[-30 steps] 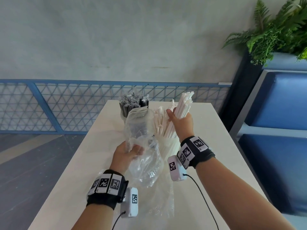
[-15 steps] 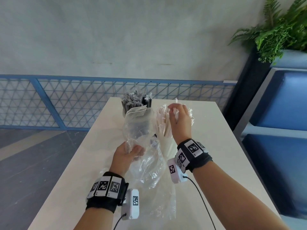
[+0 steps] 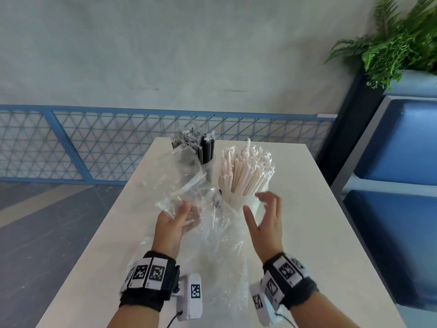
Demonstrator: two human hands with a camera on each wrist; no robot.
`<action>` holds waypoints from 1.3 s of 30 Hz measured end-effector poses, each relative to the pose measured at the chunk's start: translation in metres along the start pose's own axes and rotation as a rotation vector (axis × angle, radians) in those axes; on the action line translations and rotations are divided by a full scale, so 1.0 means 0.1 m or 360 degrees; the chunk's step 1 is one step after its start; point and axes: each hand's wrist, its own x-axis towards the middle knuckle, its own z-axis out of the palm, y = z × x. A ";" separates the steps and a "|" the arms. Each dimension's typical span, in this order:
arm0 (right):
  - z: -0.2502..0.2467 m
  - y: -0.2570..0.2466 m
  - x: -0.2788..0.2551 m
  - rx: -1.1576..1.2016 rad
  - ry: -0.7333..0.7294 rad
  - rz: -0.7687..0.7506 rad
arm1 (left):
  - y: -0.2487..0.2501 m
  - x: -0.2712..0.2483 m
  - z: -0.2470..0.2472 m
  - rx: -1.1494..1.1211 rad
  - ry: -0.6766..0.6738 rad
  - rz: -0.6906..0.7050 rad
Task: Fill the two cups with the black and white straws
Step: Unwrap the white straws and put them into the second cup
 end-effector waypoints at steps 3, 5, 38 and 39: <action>-0.01 0.15 -0.25 0.0301 -0.0392 0.0888 | -0.05 0.00 -0.04 -0.0150 0.0044 -0.0043; -0.02 0.17 -0.29 0.0623 -0.0667 0.1263 | -0.08 -0.03 -0.03 -0.0245 0.0036 -0.0108; 0.10 0.27 -0.73 -0.1238 -0.1427 0.0011 | -0.64 -0.34 -0.44 0.2537 0.0021 0.0599; 0.14 0.30 -0.79 -0.1321 -0.1497 0.0081 | -0.73 -0.39 -0.38 0.2643 -0.0218 0.0550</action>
